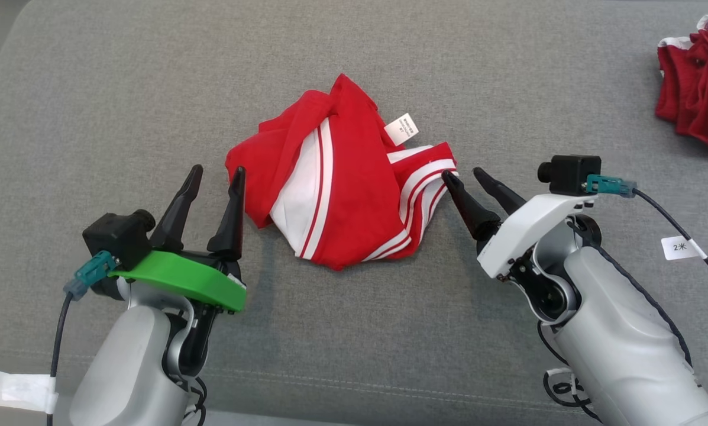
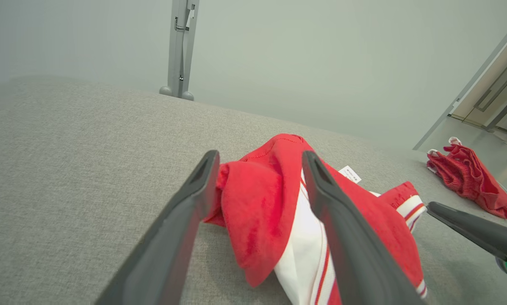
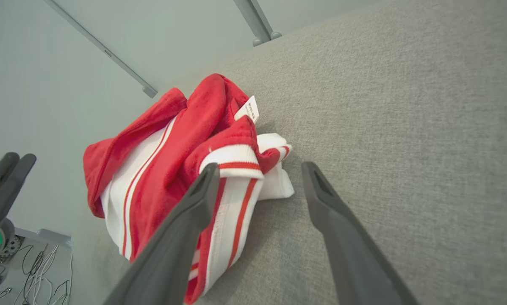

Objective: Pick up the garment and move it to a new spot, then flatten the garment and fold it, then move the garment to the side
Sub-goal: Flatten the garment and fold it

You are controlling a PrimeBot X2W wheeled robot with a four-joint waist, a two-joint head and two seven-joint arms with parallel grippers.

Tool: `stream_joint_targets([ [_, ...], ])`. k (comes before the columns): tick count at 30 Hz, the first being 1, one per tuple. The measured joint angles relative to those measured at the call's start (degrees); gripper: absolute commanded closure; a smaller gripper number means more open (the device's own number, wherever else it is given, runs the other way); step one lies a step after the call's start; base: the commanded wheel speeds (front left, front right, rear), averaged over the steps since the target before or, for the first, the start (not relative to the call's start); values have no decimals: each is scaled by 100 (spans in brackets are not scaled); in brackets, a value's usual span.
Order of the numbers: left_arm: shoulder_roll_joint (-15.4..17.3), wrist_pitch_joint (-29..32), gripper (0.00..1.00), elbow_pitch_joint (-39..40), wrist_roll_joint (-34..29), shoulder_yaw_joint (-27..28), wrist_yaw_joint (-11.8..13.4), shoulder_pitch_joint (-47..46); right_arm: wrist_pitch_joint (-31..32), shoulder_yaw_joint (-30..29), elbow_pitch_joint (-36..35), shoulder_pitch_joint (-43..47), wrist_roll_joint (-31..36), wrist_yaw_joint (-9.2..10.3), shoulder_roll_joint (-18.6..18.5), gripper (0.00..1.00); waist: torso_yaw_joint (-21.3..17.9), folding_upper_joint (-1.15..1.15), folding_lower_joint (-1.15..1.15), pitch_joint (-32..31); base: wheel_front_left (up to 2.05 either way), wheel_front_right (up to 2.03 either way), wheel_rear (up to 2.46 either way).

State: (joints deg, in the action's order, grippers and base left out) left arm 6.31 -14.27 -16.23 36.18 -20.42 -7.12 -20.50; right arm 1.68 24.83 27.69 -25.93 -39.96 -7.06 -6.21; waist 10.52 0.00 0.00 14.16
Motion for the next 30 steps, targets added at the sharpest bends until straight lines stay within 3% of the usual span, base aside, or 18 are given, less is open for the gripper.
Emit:
stream_joint_targets([
  [6,-22,0,0,57,-111,105,0,97,66,167,192,-224,-215,0,23,0,120,0,0,55,0,0,0],
  [8,-23,0,0,70,-115,133,0,136,66,229,216,-278,-258,0,42,19,129,0,0,58,0,0,0],
  [9,-23,0,0,81,-118,138,0,146,66,250,225,-305,-277,0,42,46,132,0,0,58,0,0,0],
  [12,-24,0,0,102,-125,152,0,175,62,318,256,-347,-301,0,41,60,136,0,0,54,0,0,0],
  [15,-26,0,0,103,-132,165,0,190,29,356,286,-355,-374,0,42,98,130,0,0,44,0,0,0],
  [22,-37,0,0,111,-187,212,0,322,-197,578,361,-424,-487,0,22,100,45,0,0,-27,0,0,0],
  [30,-48,0,0,116,-218,193,0,393,-915,404,104,-1415,-257,0,-485,100,-80,0,0,-253,0,0,0],
])
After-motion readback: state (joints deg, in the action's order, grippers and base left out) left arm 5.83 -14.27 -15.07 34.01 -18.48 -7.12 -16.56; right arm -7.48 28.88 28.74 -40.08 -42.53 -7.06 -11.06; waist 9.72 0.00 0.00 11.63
